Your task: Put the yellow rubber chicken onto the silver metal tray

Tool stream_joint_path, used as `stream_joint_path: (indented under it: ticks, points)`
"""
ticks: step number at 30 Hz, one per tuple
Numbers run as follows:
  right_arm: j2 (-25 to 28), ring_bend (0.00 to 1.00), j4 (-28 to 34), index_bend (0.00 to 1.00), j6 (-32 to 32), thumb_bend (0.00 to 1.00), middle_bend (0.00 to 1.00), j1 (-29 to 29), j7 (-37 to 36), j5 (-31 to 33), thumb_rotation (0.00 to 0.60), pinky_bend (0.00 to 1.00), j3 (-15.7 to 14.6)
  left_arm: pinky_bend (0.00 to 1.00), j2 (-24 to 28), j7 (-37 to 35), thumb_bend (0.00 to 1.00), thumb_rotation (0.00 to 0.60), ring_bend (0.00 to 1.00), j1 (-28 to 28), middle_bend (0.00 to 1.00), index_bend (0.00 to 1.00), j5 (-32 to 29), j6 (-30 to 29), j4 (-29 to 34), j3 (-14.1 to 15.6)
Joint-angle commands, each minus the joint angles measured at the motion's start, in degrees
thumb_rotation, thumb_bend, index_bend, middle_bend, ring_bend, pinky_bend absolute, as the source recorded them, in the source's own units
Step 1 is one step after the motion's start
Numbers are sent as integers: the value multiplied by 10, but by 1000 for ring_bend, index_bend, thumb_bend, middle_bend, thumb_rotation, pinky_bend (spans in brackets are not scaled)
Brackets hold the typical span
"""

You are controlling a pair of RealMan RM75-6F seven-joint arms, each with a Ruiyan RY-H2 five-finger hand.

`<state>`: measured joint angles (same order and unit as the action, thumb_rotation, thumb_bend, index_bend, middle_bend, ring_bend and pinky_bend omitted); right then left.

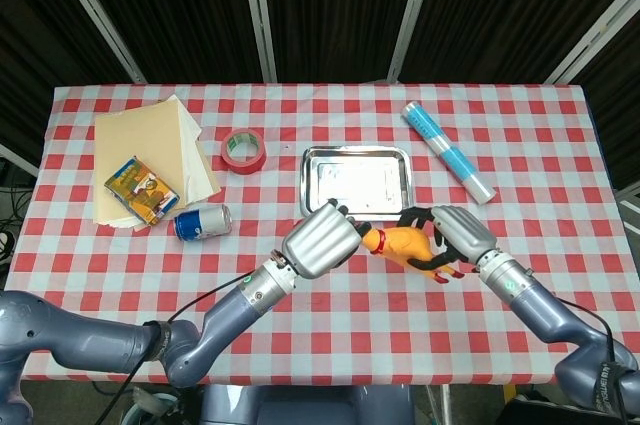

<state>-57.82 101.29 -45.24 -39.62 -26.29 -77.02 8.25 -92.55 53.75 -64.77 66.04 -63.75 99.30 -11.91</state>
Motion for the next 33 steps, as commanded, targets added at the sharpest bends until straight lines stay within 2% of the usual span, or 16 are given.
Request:
stream_joint_path:
  ticks: [1,3,5,9,14,16,19,21,22,24,25,26,27,29,33]
  points:
    - [-10,870,-5,886,-12,380,783,4,13,14,600,886,6,693,2,-3,848,600,625,2,714,611,4,-1,1,0]
    - [-15,945,-9,968,-19,432,854,6,17,16,600,961,8,692,3,-6,848,600,625,3,714,612,6,-2,4,1]
    - [-21,985,-14,998,-26,471,903,8,22,17,600,993,11,692,5,-7,848,600,625,5,714,612,10,-2,6,2]
    - [-29,1000,-19,1000,-33,523,965,10,28,21,600,1000,14,693,7,-8,848,600,625,7,714,612,15,-3,11,3]
    - [-31,1000,-21,1000,-44,528,972,18,36,22,600,999,15,693,7,-9,848,600,625,10,714,611,17,-4,9,1]
    - [-29,980,-19,954,-47,527,966,20,38,20,600,975,14,693,8,-9,848,600,625,11,714,611,18,-5,8,1]
    - [-25,805,-18,730,-50,497,823,24,40,14,600,819,12,692,8,-12,845,600,625,12,712,611,20,-6,7,0]
    - [-21,573,-15,482,-50,372,610,26,37,10,600,604,10,692,9,-14,842,600,625,14,711,610,21,-7,5,0]
    - [-19,497,-15,397,-51,323,537,28,35,8,600,525,9,692,9,-15,841,600,625,14,710,610,22,-7,4,0]
    - [-10,285,-12,164,-49,218,336,30,31,-1,591,307,5,692,10,-19,840,600,625,17,709,610,24,-8,2,0]
    - [-5,222,-10,89,-48,189,273,32,29,-5,572,244,3,692,10,-22,839,600,625,18,709,610,25,-9,0,1]
    - [-2,209,-9,77,-46,183,259,33,27,-7,568,231,1,693,11,-24,839,600,625,19,709,610,26,-10,-1,1]
    - [2,143,-7,24,-45,156,187,34,23,-11,540,170,0,693,11,-27,839,600,625,20,709,610,28,-11,-2,1]
    - [9,75,-4,0,-44,131,102,37,17,-16,506,107,-3,693,11,-34,838,600,625,23,709,610,33,-13,-4,1]
    - [17,28,0,0,-57,125,44,45,9,-28,492,69,-4,693,11,-47,838,600,625,29,709,610,45,-19,-11,2]
